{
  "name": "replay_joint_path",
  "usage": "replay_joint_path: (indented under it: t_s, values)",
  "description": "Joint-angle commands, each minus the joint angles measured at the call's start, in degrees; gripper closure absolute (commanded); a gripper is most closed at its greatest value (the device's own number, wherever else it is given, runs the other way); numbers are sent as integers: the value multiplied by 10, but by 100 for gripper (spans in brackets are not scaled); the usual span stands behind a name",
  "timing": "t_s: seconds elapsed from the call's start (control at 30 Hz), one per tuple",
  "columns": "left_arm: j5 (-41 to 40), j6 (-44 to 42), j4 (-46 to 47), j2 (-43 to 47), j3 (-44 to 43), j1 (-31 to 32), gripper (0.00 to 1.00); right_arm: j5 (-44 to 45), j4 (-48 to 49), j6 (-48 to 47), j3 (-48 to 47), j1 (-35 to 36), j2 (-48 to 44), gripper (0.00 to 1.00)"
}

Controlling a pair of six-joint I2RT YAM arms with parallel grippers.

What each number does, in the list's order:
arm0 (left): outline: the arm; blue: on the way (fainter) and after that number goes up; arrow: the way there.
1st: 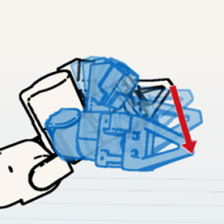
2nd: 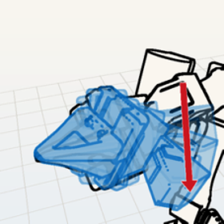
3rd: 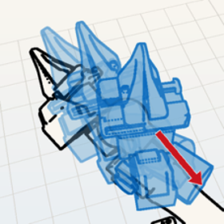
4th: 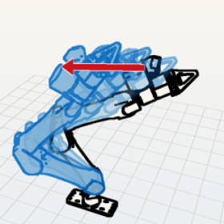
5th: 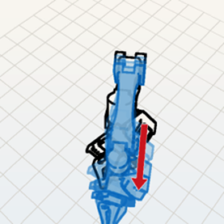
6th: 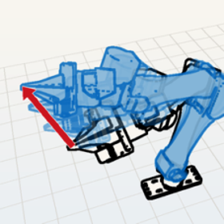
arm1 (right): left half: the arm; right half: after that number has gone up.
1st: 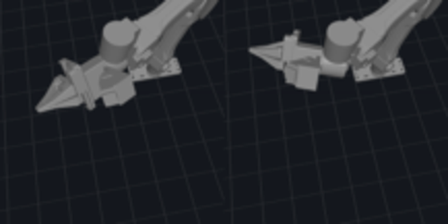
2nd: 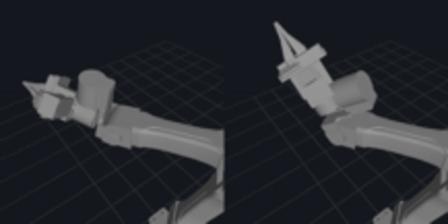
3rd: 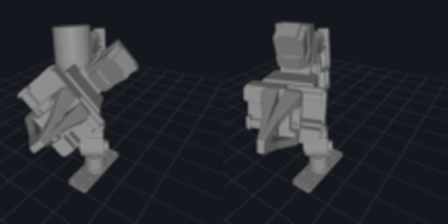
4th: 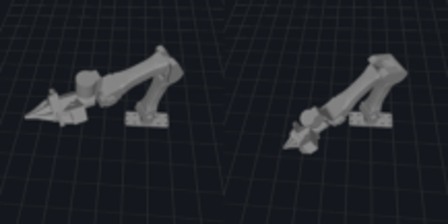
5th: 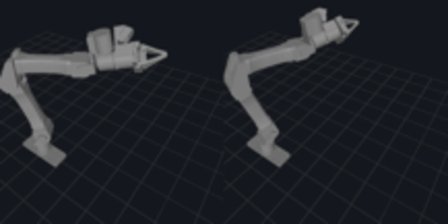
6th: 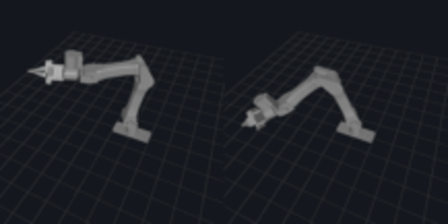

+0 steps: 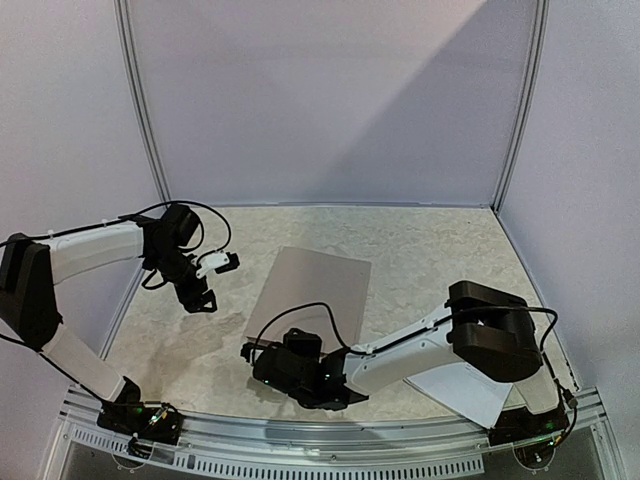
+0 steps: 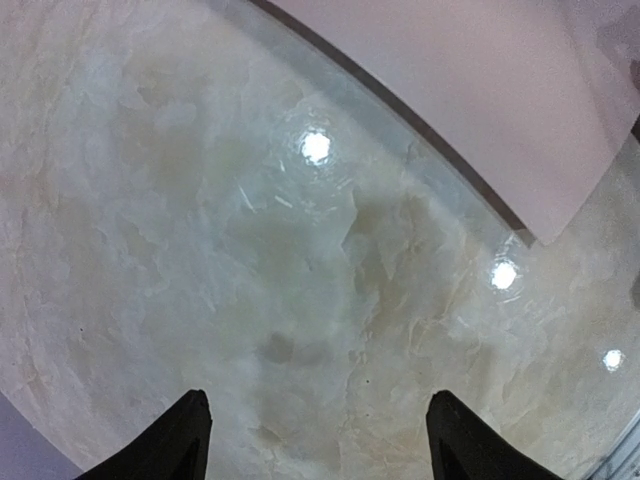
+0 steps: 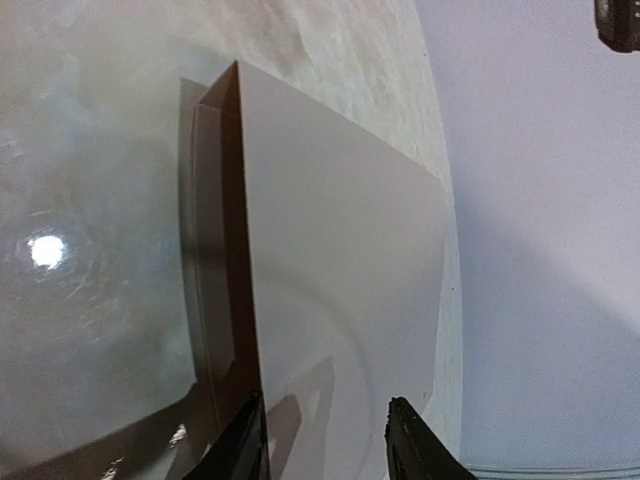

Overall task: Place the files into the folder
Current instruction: Open the folder at the center of the board.

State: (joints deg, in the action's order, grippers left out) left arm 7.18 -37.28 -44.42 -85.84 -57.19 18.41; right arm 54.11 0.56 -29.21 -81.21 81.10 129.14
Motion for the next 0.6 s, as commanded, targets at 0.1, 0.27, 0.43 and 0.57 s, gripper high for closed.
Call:
replay_joint_path:
  t_s: [0.1,0.27,0.43,0.57]
  values:
    - [17,-5,-5,12,7,-5,24,68,92,-30,21,-13,11,61]
    - [26,-6,-12,20,7,-6,24,74,206,-119,53,-37,23,62]
    - [55,-13,-23,33,5,-5,24,76,298,-222,65,-47,43,70]
    - [101,-27,-31,43,2,-5,23,62,319,-219,69,-63,44,98]
